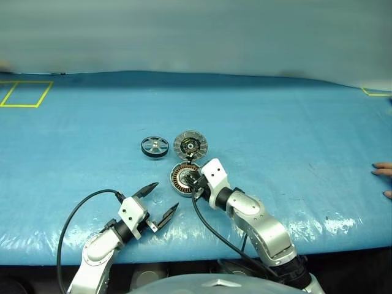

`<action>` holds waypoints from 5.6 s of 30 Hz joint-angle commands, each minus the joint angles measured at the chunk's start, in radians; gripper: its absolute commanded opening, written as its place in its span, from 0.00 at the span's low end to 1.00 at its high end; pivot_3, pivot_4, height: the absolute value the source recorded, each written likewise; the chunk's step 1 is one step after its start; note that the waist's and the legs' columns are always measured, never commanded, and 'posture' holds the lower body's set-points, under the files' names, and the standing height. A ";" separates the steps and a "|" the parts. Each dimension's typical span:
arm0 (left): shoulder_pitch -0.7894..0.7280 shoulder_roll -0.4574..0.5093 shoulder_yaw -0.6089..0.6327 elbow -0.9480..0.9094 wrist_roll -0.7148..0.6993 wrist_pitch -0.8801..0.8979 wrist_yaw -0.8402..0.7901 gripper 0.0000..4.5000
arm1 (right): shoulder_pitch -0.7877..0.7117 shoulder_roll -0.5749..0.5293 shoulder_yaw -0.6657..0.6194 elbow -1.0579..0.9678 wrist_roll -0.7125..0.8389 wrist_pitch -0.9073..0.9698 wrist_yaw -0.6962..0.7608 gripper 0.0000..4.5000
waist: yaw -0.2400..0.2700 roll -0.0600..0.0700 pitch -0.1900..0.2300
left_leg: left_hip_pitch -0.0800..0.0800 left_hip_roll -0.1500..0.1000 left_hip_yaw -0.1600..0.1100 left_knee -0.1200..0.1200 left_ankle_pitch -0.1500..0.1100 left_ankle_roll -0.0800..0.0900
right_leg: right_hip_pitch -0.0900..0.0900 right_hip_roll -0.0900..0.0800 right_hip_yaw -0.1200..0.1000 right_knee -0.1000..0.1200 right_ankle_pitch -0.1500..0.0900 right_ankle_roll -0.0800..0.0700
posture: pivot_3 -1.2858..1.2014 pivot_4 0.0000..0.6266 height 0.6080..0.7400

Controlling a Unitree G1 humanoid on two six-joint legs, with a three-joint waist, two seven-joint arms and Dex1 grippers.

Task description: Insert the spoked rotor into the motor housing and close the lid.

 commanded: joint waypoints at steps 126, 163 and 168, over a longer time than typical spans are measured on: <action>-1.216 0.367 -0.092 0.766 0.107 0.480 -0.579 0.72 | 0.276 -0.132 -0.094 -0.092 0.091 -0.356 0.106 0.00 | 0.002 -0.010 0.006 | -0.001 -0.006 -0.005 0.012 0.003 -0.005 | -0.001 0.005 0.002 0.015 0.001 0.004 | 0.52 0.24 1.00; -1.492 0.164 -0.222 1.272 0.445 0.217 -0.694 0.57 | 0.311 -0.091 -0.089 -0.094 0.074 -0.349 0.055 0.00 | 0.003 -0.013 0.008 | -0.012 -0.006 -0.007 0.024 0.000 0.001 | -0.005 0.004 0.001 0.016 0.004 0.009 | 0.52 0.24 1.00; -1.494 0.157 -0.230 1.276 0.464 0.202 -0.709 0.57 | 0.312 -0.089 -0.091 -0.094 0.077 -0.345 0.052 0.00 | 0.002 -0.013 0.008 | -0.012 -0.006 -0.007 0.025 -0.001 0.002 | -0.005 0.004 0.001 0.016 0.004 0.009 | 0.52 0.24 1.00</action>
